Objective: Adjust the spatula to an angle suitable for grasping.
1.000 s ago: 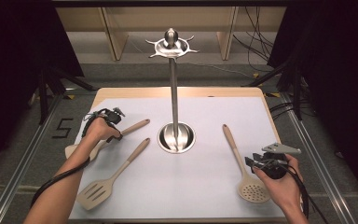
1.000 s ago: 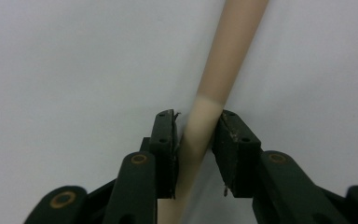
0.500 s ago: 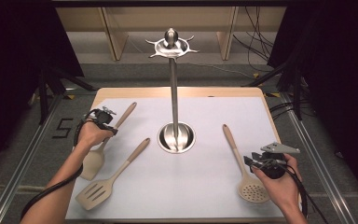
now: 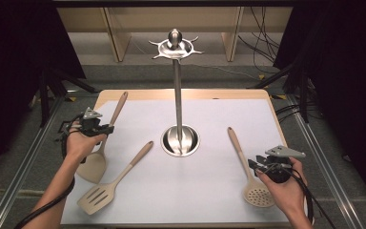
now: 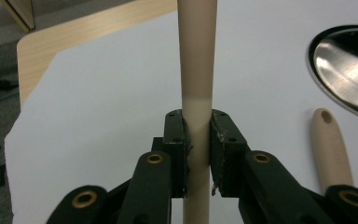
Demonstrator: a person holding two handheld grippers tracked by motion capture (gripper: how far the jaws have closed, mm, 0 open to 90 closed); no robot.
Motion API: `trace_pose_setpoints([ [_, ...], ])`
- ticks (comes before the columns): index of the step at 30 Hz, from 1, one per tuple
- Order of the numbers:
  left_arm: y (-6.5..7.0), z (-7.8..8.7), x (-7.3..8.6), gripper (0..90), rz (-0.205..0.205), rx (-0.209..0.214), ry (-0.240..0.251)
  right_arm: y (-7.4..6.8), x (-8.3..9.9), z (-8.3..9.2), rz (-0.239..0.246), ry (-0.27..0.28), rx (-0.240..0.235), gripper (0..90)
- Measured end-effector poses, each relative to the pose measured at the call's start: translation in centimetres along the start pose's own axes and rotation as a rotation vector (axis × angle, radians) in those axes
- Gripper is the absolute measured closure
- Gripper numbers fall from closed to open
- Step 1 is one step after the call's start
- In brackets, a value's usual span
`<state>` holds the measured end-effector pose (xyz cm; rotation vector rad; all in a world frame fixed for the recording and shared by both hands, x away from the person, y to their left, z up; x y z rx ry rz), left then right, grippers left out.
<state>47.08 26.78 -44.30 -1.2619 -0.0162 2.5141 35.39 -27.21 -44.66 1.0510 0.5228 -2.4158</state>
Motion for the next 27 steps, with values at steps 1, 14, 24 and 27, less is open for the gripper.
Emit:
trace_pose_setpoints([
  [1, -0.3, 0.5, 0.1, 77.2, -0.035, -0.003, -0.004, -0.3, 0.1, 0.0, -0.037, -0.002, -0.01, 62.1],
  [14, 0.3, 4.5, 0.6, 77.3, 0.054, 0.067, 0.217, -0.5, -0.1, 0.0, -0.02, 0.009, -0.004, 62.1],
  [24, 0.7, 6.3, 0.1, 77.3, 0.116, 0.115, 0.318, -0.5, -0.2, 0.1, -0.018, 0.011, -0.013, 62.1],
  [27, 0.9, 6.7, -0.1, 77.3, 0.128, 0.143, 0.335, -0.3, -0.3, 0.1, -0.001, 0.03, -0.003, 62.1],
])
Point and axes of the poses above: each handheld gripper's, and its own axes: z roughly backward along the jaws, x roughly out of its underside, y roughly to its right, the point moved 3 cm from there along -z, roughly forward along the jaws, and after that the axes turned 12 degrees about -x, right-handed, at the moved point
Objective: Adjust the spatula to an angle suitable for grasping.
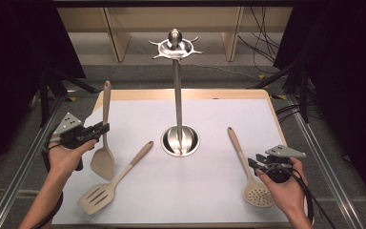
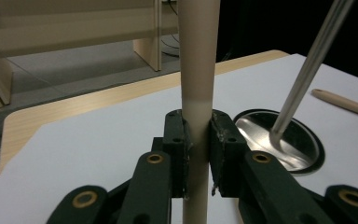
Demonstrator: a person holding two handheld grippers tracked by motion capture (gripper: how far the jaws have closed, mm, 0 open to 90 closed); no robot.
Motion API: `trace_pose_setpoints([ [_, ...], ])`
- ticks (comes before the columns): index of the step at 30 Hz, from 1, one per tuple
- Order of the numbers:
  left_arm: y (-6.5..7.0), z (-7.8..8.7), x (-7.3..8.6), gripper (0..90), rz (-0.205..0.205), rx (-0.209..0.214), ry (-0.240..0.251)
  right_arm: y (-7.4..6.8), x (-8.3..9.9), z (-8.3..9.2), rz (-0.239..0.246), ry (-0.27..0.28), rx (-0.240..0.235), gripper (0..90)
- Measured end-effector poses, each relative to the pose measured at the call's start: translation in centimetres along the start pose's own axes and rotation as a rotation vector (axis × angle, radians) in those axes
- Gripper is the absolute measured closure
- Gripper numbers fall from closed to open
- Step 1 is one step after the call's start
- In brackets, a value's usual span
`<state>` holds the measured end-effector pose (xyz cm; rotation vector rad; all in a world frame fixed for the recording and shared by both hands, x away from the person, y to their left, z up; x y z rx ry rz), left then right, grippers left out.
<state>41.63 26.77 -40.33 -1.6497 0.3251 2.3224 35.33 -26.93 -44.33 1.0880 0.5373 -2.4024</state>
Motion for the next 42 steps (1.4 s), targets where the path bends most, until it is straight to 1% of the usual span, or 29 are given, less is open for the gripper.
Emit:
trace_pose_setpoints([
  [1, 0.2, 0.1, -0.1, 77.3, 0.006, 0.006, 0.003, 0.4, 0.0, 0.1, 0.05, -0.003, 0.014, 62.1],
  [2, 0.3, 0.2, -0.1, 77.3, 0.007, 0.013, 0.012, 0.2, -0.1, 0.2, 0.02, -0.002, 0.006, 62.1],
  [3, 0.5, 0.3, -0.3, 77.3, 0.002, 0.01, 0.013, -0.1, 0.0, 0.2, -0.032, -0.005, 0.001, 62.1],
  [4, 0.6, 0.3, -0.4, 77.3, -0.004, 0.016, 0.022, -0.1, 0.0, 0.2, -0.036, -0.007, 0.0, 62.0],
  [5, 0.7, 0.4, -0.6, 77.3, -0.011, 0.012, 0.024, 0.1, -0.1, 0.2, -0.009, 0.002, 0.0, 62.0],
  [6, 0.8, 0.5, -0.7, 77.3, -0.015, 0.014, 0.032, 0.1, -0.1, 0.2, -0.009, 0.002, 0.0, 62.0],
  [7, 1.0, 0.6, -0.9, 77.3, -0.019, 0.017, 0.041, 0.0, 0.0, 0.2, -0.023, -0.004, -0.003, 62.1],
  [8, 1.2, 0.7, -1.1, 77.2, -0.022, 0.017, 0.046, -0.1, 0.0, 0.2, -0.026, -0.01, -0.004, 62.1],
  [10, 1.5, 0.9, -1.5, 77.2, -0.026, 0.032, 0.063, -0.1, 0.0, 0.1, -0.028, -0.006, -0.002, 62.1],
  [11, 1.7, 1.1, -1.6, 77.3, -0.03, 0.041, 0.061, 0.3, -0.1, 0.1, 0.015, 0.001, 0.009, 62.1],
  [12, 1.8, 1.1, -1.7, 77.2, -0.03, 0.05, 0.068, -0.1, -0.1, 0.1, -0.026, -0.001, 0.0, 62.1],
  [13, 2.1, 1.2, -1.8, 77.2, -0.026, 0.066, 0.079, 0.3, -0.2, 0.2, 0.023, 0.007, 0.014, 62.0],
  [15, 2.5, 1.3, -2.0, 77.2, -0.031, 0.081, 0.09, 0.3, -0.2, 0.2, 0.022, 0.007, 0.015, 62.0],
  [16, 2.6, 1.3, -2.1, 77.2, -0.034, 0.084, 0.091, 0.0, -0.1, 0.1, -0.022, 0.002, 0.004, 61.9],
  [17, 2.8, 1.4, -2.2, 77.3, -0.036, 0.088, 0.097, 0.1, -0.1, 0.1, -0.008, 0.005, 0.009, 61.8],
  [19, 3.0, 1.6, -2.6, 77.2, -0.047, 0.091, 0.107, 0.0, -0.1, 0.1, -0.022, 0.004, 0.004, 61.3],
  [21, 3.1, 1.7, -2.7, 77.2, -0.051, 0.092, 0.11, 0.0, -0.1, 0.1, -0.023, 0.004, 0.006, 61.0],
  [22, 3.2, 1.8, -2.8, 77.2, -0.054, 0.094, 0.113, 0.1, -0.1, 0.1, -0.013, 0.006, 0.008, 60.9],
  [23, 3.3, 1.8, -2.9, 77.2, -0.057, 0.099, 0.116, 0.1, 0.0, 0.1, -0.022, 0.004, 0.008, 60.8],
  [25, 3.5, 1.9, -3.1, 77.2, -0.065, 0.111, 0.123, 0.1, -0.1, 0.1, -0.02, 0.005, 0.009, 60.6],
  [26, 3.6, 2.0, -3.2, 77.2, -0.069, 0.118, 0.125, 0.4, -0.1, 0.1, 0.012, 0.008, 0.009, 60.5],
  [27, 3.7, 2.0, -3.3, 77.2, -0.073, 0.125, 0.127, 0.4, -0.1, 0.1, 0.012, 0.009, 0.01, 60.4],
  [28, 3.9, 2.0, -3.4, 77.2, -0.079, 0.136, 0.128, 0.5, -0.2, 0.2, 0.03, 0.014, 0.025, 60.5],
  [33, 4.4, 2.1, -3.9, 77.2, -0.088, 0.155, 0.142, 0.5, -0.2, 0.3, 0.035, 0.017, 0.027, 60.4],
  [34, 4.6, 2.2, -4.1, 77.2, -0.088, 0.161, 0.145, 0.2, -0.1, 0.2, -0.016, 0.019, 0.01, 60.4],
  [39, 4.8, 2.3, -4.8, 77.2, -0.089, 0.168, 0.147, 0.2, -0.1, 0.2, -0.015, 0.019, 0.011, 60.4],
  [40, 5.0, 2.3, -5.0, 77.2, -0.096, 0.178, 0.152, 0.3, -0.1, 0.1, -0.005, 0.023, 0.011, 60.4],
  [41, 5.0, 2.3, -5.0, 77.2, -0.096, 0.178, 0.152, 0.5, -0.2, 0.1, 0.027, 0.023, 0.005, 60.4],
  [42, 5.0, 2.1, -5.3, 77.2, -0.121, 0.184, 0.177, 0.5, -0.2, 0.1, 0.027, 0.023, 0.005, 60.4],
])
Point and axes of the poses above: each handheld gripper's, and its own axes: z roughly backward along the jaws, x roughly out of its underside, y roughly to its right, the point moved 3 cm from there along -z, roughly forward along the jaws, and after that the axes turned 12 degrees about -x, right-handed, at the moved point
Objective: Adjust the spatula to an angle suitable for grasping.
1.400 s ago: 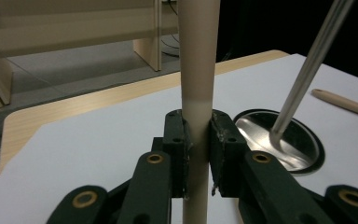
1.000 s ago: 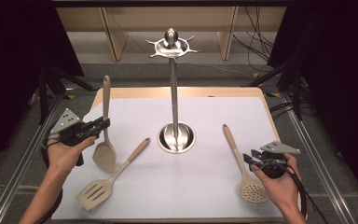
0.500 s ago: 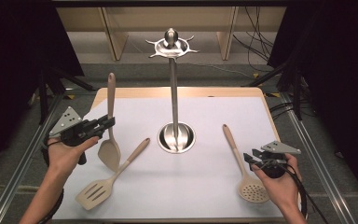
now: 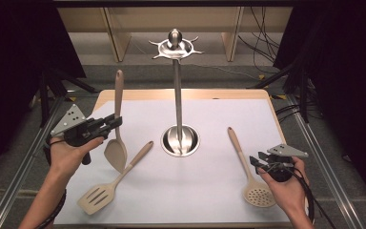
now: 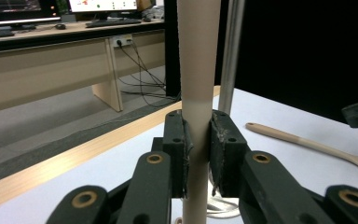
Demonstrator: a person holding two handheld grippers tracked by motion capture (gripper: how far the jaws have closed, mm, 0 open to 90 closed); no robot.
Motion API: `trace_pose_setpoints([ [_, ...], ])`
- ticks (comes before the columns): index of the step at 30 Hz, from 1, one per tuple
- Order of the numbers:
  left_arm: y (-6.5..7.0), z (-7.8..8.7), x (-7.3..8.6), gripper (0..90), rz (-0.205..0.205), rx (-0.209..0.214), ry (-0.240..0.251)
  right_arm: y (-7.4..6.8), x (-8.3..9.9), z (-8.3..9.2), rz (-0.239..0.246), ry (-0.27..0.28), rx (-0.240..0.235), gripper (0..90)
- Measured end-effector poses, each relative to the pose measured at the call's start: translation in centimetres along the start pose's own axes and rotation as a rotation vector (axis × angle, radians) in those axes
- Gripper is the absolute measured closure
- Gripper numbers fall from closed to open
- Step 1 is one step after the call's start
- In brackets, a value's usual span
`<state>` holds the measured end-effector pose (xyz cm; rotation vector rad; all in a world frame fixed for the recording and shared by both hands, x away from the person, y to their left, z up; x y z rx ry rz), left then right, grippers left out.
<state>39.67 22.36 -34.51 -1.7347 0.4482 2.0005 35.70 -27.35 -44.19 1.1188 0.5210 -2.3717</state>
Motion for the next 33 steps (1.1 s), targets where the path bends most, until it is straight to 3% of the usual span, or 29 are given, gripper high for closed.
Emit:
trace_pose_setpoints([
  [9, 0.5, -0.2, -1.2, 77.2, -0.012, 0.014, 0.008, -0.4, 0.0, 0.1, -0.054, 0.0, 0.012, 60.4],
  [12, 0.7, -0.3, -1.8, 77.2, -0.014, 0.019, 0.012, -0.4, 0.0, 0.1, -0.047, 0.007, 0.021, 60.4],
  [15, 0.9, -0.4, -2.2, 77.2, -0.014, 0.024, 0.016, 0.0, -0.1, 0.2, 0.002, 0.014, 0.034, 60.4],
  [18, 1.0, -0.6, -2.5, 77.2, -0.009, 0.03, 0.022, 0.0, -0.1, 0.2, 0.0, 0.013, 0.034, 60.4],
  [20, 1.1, -0.7, -2.6, 77.2, -0.008, 0.038, 0.024, -0.4, 0.0, 0.2, -0.048, -0.003, 0.021, 60.4],
  [21, 1.2, -0.7, -2.7, 77.2, -0.004, 0.042, 0.024, -0.4, 0.0, 0.2, -0.05, -0.003, 0.021, 60.4],
  [22, 1.2, -0.8, -2.7, 77.2, -0.004, 0.042, 0.021, 0.0, -0.1, 0.3, -0.003, 0.002, 0.032, 60.4],
  [23, 1.2, -0.8, -2.8, 77.2, -0.004, 0.042, 0.021, 0.0, -0.1, 0.3, 0.005, 0.005, 0.035, 60.4],
  [27, 1.2, -0.9, -3.0, 77.2, -0.008, 0.045, 0.027, -0.4, 0.0, 0.2, -0.05, -0.002, 0.022, 60.4],
  [29, 1.2, -1.0, -3.1, 77.2, -0.005, 0.048, 0.027, 0.0, -0.1, 0.2, 0.002, 0.003, 0.035, 60.4],
  [33, 1.3, -1.2, -3.3, 77.2, 0.0, 0.059, 0.026, 0.0, -0.1, 0.2, 0.0, 0.004, 0.033, 60.4],
])
Point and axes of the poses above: each handheld gripper's, and its own axes: z roughly backward along the jaws, x roughly out of its underside, y roughly to its right, the point moved 3 cm from there along -z, roughly forward along the jaws, and after that the axes turned 12 degrees about -x, right-handed, at the moved point
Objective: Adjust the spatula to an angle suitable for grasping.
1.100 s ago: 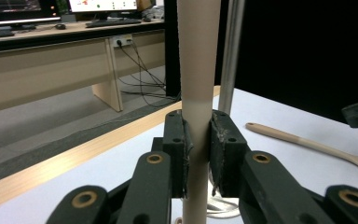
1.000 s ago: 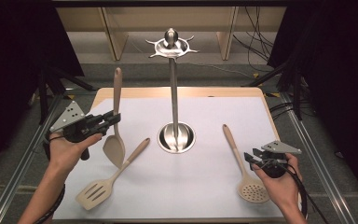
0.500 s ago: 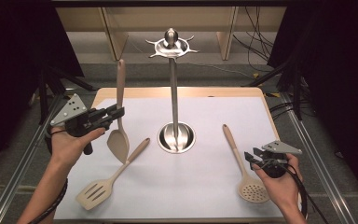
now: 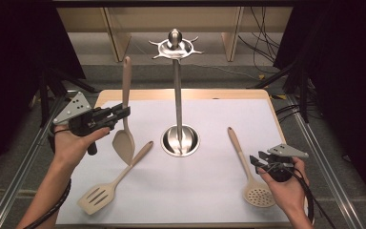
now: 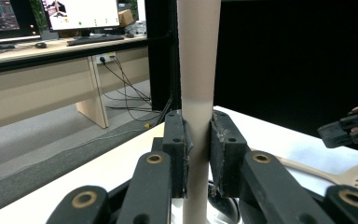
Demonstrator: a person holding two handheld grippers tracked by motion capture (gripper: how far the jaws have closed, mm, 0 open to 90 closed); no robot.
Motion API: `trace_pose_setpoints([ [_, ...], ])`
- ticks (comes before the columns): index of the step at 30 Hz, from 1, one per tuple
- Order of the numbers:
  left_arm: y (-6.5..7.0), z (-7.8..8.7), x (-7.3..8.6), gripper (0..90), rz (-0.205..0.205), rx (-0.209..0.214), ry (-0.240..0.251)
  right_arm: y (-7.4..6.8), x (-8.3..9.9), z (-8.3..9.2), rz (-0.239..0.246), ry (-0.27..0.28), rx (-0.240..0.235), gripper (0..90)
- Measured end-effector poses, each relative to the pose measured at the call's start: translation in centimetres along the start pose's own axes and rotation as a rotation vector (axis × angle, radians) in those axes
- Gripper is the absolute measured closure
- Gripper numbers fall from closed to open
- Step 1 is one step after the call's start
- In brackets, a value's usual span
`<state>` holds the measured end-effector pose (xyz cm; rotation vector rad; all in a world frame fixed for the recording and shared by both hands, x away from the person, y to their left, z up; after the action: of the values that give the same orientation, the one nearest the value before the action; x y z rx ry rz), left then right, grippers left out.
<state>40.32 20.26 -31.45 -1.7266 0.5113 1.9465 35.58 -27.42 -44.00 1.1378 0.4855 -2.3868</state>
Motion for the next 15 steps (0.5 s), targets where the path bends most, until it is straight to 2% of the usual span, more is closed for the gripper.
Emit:
trace_pose_setpoints([
  [3, 0.01, -0.21, -0.09, 77.2, -0.003, 0.002, -0.002, 0.02, 0.01, -0.01, 0.0, 0.0, 0.0, 60.4],
  [4, 0.01, -0.25, -0.12, 77.2, -0.009, 0.003, -0.006, -0.24, 0.06, -0.04, -0.032, -0.001, -0.009, 60.4],
  [5, 0.04, -0.29, -0.14, 77.2, -0.011, 0.004, -0.007, -0.28, 0.07, -0.03, -0.038, -0.003, -0.009, 60.4],
  [10, 0.25, -0.54, -0.41, 77.2, -0.017, 0.021, -0.015, -0.34, 0.1, -0.03, -0.047, -0.006, -0.013, 60.4],
  [12, 0.3, -0.66, -0.54, 77.2, -0.021, 0.03, -0.017, -0.22, 0.09, -0.06, -0.029, -0.002, -0.011, 60.3],
  [14, 0.32, -0.77, -0.67, 77.2, -0.024, 0.033, -0.021, -0.34, 0.12, -0.05, -0.045, -0.008, -0.016, 60.3],
  [15, 0.33, -0.84, -0.75, 77.2, -0.026, 0.035, -0.021, -0.02, 0.03, -0.03, 0.001, -0.002, -0.005, 60.3],
])
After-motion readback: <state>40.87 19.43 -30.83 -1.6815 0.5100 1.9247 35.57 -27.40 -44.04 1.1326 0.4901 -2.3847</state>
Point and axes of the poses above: each handheld gripper's, and its own axes: z roughly backward along the jaws, x roughly out of its underside, y roughly to its right, the point moved 3 cm from there along -z, roughly forward along the jaws, and after that the axes turned 12 degrees about -x, right-handed, at the moved point
